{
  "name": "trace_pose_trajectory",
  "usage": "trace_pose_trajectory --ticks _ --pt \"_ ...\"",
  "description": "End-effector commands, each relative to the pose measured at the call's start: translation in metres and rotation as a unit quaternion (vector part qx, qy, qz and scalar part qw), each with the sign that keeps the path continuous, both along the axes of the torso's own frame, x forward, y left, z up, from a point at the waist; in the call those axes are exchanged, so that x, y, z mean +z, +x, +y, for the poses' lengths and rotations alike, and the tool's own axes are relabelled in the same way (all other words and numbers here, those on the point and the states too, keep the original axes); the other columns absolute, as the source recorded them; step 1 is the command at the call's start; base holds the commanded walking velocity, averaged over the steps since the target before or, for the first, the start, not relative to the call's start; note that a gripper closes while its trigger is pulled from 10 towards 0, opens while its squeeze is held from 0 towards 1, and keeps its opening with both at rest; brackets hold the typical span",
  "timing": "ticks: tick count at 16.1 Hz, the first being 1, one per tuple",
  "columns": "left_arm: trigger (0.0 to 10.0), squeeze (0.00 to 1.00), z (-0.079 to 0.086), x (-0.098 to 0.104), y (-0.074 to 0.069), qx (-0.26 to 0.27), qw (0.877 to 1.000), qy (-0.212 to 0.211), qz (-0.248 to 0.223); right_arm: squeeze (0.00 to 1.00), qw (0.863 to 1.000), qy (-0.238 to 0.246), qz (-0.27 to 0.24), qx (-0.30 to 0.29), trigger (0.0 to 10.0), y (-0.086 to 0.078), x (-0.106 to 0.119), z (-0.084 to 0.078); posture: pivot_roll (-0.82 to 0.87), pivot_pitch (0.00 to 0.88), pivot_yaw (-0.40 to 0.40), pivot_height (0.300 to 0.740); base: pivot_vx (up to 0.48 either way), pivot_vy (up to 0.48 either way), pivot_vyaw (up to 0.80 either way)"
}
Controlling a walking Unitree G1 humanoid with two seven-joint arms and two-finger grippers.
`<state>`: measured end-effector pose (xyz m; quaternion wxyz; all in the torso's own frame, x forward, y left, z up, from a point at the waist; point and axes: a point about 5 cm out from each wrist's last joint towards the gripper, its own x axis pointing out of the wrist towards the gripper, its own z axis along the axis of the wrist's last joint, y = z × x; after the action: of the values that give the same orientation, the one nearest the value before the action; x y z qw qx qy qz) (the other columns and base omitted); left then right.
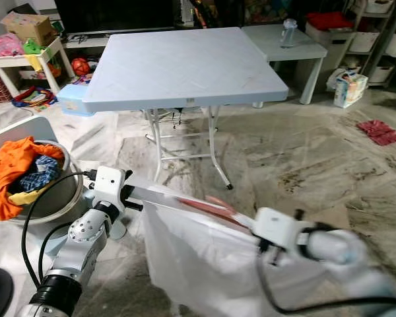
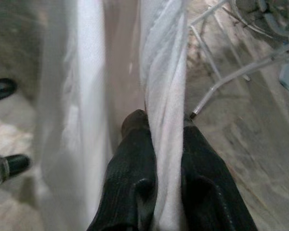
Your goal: Hang hanger
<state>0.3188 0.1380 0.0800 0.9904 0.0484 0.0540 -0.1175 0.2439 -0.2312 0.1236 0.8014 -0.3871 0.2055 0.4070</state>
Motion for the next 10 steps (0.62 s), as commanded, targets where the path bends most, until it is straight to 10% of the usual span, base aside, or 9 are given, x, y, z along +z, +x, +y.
trace_pose_trajectory --ticks 1,10 --pt "0.0 0.00 0.025 0.003 0.004 0.046 0.999 -0.001 0.006 0.00 1.000 -0.009 0.012 -0.017 10.0 -0.002 0.015 -0.025 -0.02 0.041 0.033 0.740 0.000 0.000 0.00" --pt "0.0 0.00 0.019 -0.005 0.001 0.023 0.999 -0.001 0.032 0.00 0.998 0.007 0.054 0.034 10.0 -0.029 0.071 -0.070 -0.04 0.049 0.050 0.740 0.000 0.000 0.00"
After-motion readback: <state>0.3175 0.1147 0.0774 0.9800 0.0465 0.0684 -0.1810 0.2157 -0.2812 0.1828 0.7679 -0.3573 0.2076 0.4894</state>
